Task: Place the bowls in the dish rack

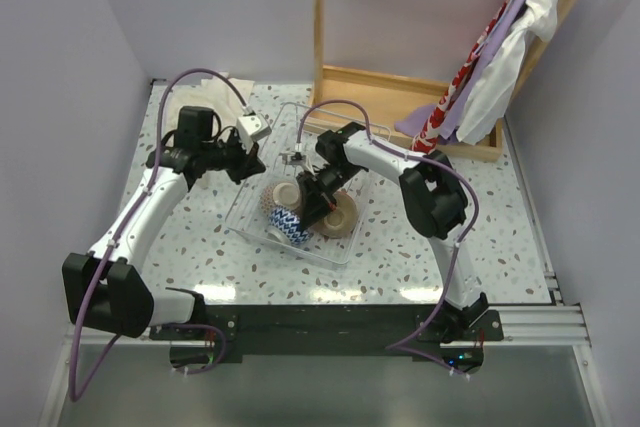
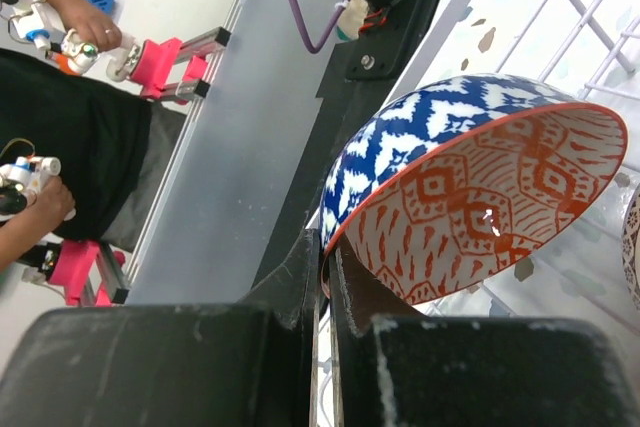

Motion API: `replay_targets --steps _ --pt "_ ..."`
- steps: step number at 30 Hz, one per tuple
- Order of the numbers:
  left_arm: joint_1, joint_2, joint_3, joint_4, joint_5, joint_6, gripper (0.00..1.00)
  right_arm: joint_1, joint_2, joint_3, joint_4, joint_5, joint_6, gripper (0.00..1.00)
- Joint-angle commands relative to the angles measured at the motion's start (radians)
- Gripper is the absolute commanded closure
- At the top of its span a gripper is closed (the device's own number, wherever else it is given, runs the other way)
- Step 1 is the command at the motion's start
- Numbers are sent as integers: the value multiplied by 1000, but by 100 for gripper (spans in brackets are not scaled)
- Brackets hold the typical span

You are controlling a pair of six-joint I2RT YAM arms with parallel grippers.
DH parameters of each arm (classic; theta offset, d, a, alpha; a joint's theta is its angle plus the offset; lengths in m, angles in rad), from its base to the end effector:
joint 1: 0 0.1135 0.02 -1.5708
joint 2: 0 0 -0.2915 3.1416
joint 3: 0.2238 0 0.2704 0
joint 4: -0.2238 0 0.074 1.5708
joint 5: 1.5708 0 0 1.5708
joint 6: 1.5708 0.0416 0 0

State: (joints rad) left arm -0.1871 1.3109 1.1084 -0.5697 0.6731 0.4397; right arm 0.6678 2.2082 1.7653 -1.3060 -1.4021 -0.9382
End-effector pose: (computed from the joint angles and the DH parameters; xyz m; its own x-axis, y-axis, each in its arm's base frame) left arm 0.2818 -0.0798 0.3266 -0.3716 0.4091 -0.8334 0.8205 0.5647 -0.0886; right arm 0.3225 0.3066 0.2093 -0.4836 -0.5539 -0.6777 -0.6036 -0.3496 0.7165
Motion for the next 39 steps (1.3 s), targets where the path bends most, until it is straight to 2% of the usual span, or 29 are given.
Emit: replay_targets --steps 1,6,7,8,13,21,26,35,38,39 --pt "8 4 8 -53 16 93 100 9 -22 -10 -280 -81 -91 100" --pt "6 10 -5 -104 55 185 100 7 7 -6 -282 -12 -79 100" --pt "3 14 -10 -139 68 206 100 7 18 -3 -282 11 -74 95" --pt "0 17 -15 -157 77 249 100 9 25 -1 -282 20 -73 84" --pt "-43 -2 -81 -161 83 277 100 4 25 -1 -280 72 -100 80" --pt "-123 4 -117 -131 109 271 100 -25 -8 -3 -231 179 -70 68" --pt "-153 8 -133 -113 121 271 100 -37 -82 -63 -46 245 84 66" --pt "-155 -39 -116 -153 77 310 100 -42 -163 -61 51 278 176 66" --pt "-153 -64 -114 -162 8 338 77 -42 -192 -64 65 282 209 64" --pt "-153 -76 -114 -154 -7 344 66 -43 -197 -63 67 279 214 63"
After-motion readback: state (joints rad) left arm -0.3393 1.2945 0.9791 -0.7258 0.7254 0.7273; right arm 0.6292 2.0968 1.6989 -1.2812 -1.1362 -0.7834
